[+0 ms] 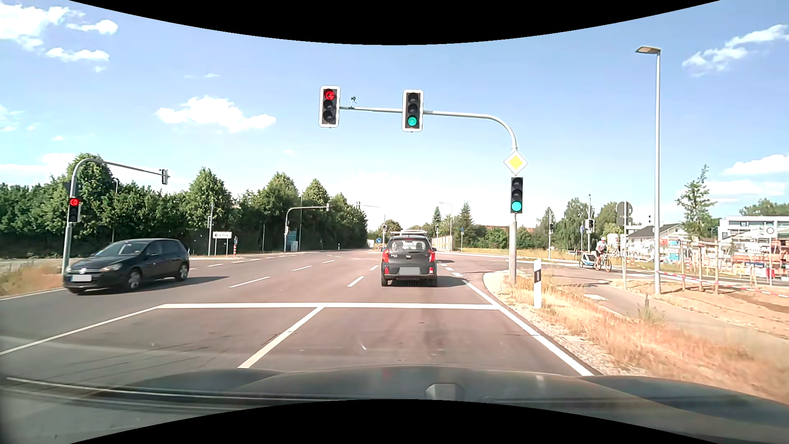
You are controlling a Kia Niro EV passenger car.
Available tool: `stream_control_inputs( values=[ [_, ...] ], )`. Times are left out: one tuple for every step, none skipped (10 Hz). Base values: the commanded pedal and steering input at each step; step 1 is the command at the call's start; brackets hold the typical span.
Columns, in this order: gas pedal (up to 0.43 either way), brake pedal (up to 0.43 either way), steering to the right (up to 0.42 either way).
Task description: Follow the waypoints while adhering to traffic rules and regulations
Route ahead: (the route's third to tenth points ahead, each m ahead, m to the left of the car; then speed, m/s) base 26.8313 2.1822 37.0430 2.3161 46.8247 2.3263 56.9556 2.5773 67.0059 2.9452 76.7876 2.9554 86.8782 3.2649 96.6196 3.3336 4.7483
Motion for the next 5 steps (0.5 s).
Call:
stream_control_inputs(
  values=[
    [0.11,0.006,-0.004],
    [0.11,0.006,-0.003],
    [0.11,0.006,-0.003],
    [0.11,0.006,-0.003],
    [0.11,0.006,-0.003]
  ],
)
